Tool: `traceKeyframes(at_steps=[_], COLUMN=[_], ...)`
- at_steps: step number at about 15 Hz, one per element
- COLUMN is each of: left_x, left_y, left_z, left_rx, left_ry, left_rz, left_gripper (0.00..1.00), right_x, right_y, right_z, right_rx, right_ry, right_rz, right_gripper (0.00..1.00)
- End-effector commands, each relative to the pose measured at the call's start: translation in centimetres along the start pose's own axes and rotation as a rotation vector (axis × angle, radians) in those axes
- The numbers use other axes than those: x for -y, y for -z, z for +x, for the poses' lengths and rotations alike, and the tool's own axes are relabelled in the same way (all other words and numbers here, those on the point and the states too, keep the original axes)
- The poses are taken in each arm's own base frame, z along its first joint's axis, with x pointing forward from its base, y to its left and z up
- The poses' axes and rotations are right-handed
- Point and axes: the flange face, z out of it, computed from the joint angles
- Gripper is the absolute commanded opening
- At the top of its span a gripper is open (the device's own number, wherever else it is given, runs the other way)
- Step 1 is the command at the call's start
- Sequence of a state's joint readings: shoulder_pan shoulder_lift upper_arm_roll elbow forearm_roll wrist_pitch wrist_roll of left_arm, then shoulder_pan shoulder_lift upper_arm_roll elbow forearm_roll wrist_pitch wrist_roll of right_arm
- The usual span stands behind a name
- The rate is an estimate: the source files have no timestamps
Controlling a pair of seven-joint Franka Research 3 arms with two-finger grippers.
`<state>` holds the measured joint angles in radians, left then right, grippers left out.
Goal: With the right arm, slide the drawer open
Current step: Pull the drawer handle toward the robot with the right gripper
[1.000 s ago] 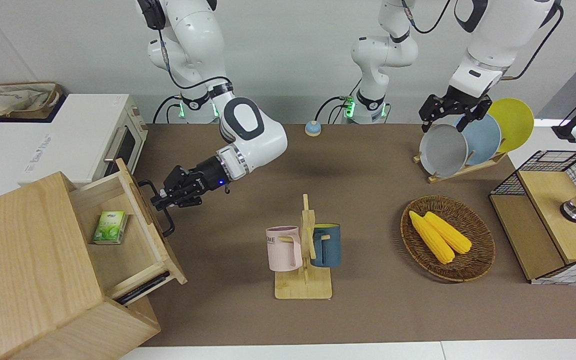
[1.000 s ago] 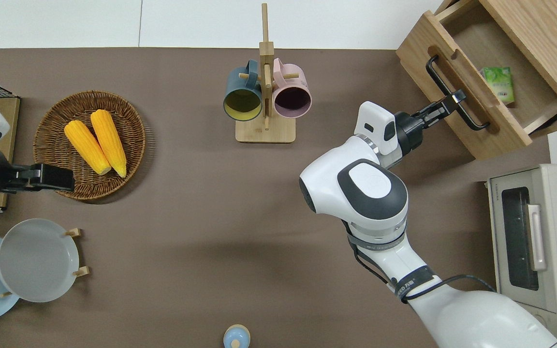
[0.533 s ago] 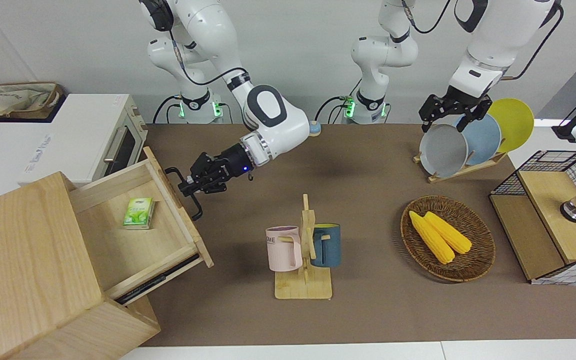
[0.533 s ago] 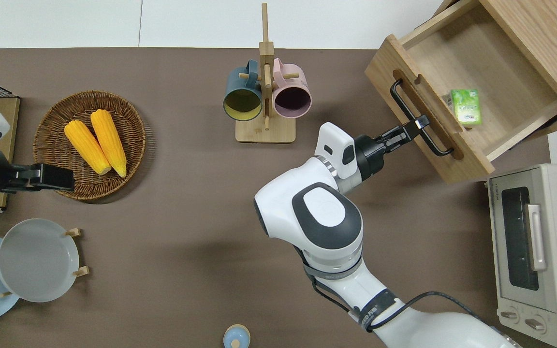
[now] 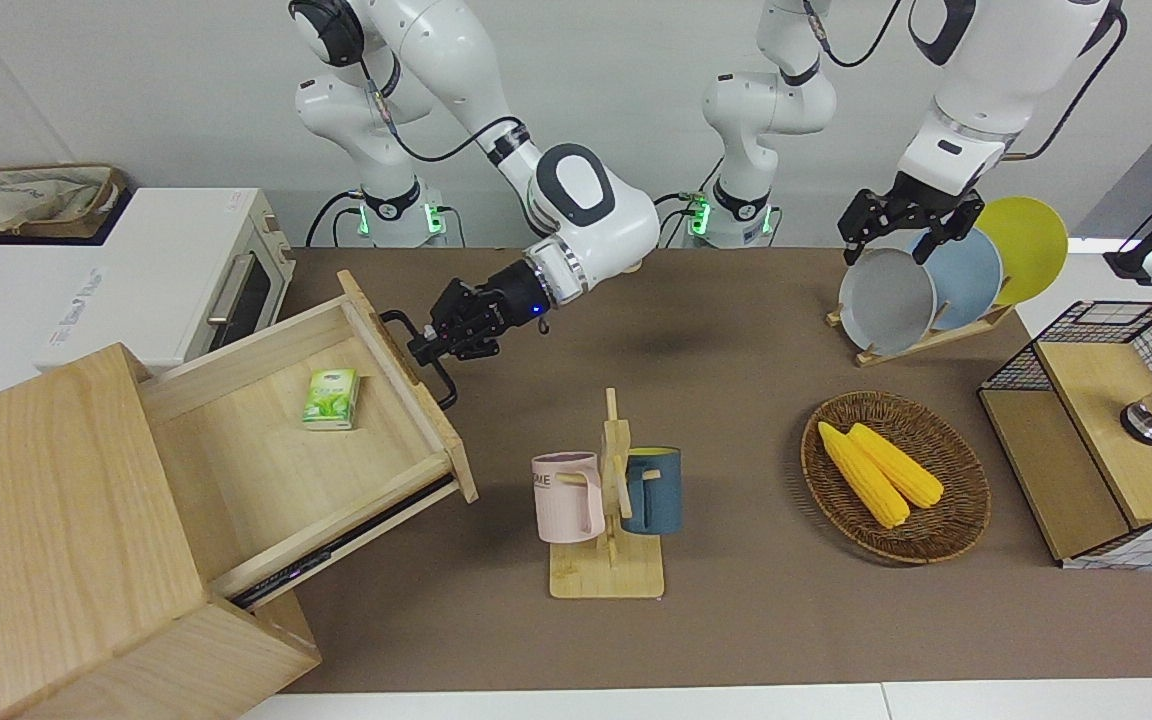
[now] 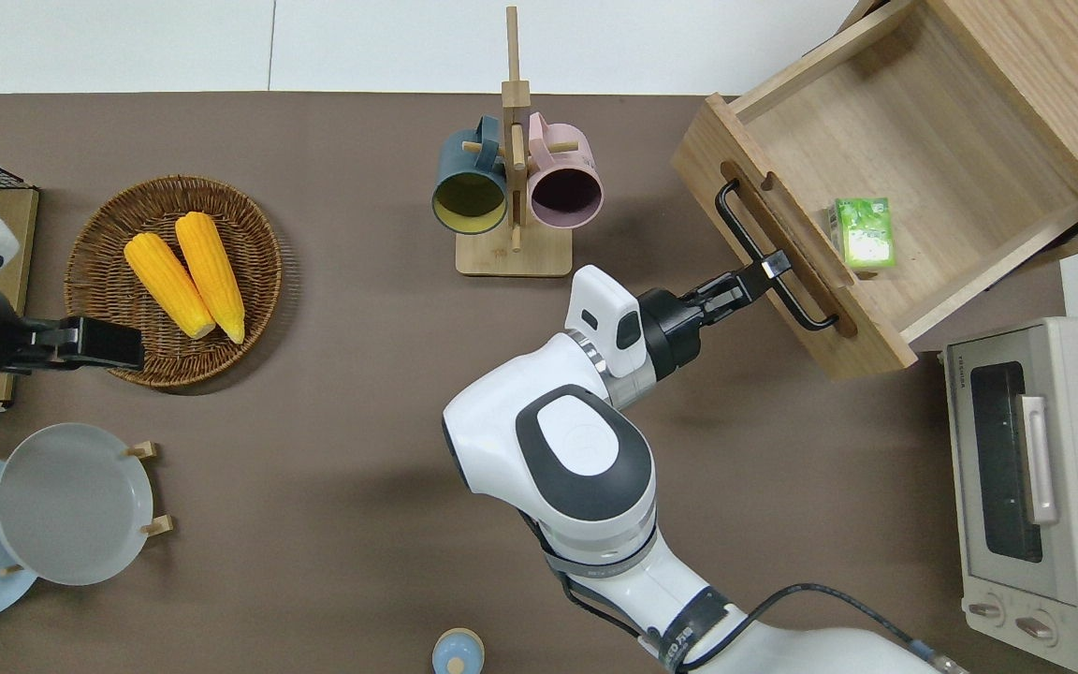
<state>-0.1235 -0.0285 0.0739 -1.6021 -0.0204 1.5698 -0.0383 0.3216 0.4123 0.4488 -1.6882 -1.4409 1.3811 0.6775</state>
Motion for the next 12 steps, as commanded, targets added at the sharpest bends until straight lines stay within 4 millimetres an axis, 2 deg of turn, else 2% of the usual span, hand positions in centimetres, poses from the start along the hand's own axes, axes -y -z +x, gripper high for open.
traceKeyframes(at_steps=[1, 4, 6, 8, 9, 11, 12], left_x=[0.2, 0.2, 0.2, 0.2, 0.2, 0.2, 0.1], left_y=[0.4, 0.4, 0.4, 0.4, 0.4, 0.4, 0.4], left_z=[-0.4, -0.4, -0.4, -0.4, -0.4, -0.4, -0.4], left_rx=[0.002, 0.002, 0.003, 0.002, 0.002, 0.003, 0.003], left_ry=[-0.001, -0.001, -0.001, -0.001, -0.001, -0.001, -0.002], left_rz=[0.012, 0.012, 0.012, 0.012, 0.012, 0.012, 0.012], left_gripper=[1.0, 1.0, 1.0, 1.0, 1.0, 1.0, 1.0], right_x=[-1.8, -1.7, -1.8, -1.4, -1.3, -1.7, -1.7], right_y=[1.7, 2.9, 3.1, 4.3, 4.3, 4.2, 4.3], right_z=[0.6, 0.4, 0.1, -0.2, -0.2, 0.1, 0.1], right_rx=[0.011, -0.003, 0.014, 0.017, 0.017, 0.018, 0.018], right_ry=[-0.086, -0.083, -0.08, -0.071, -0.071, -0.082, -0.082], right_rz=[0.002, 0.014, 0.008, 0.029, 0.029, 0.033, 0.033], right_gripper=[0.0, 0.0, 0.0, 0.004, 0.147, 0.29, 0.427])
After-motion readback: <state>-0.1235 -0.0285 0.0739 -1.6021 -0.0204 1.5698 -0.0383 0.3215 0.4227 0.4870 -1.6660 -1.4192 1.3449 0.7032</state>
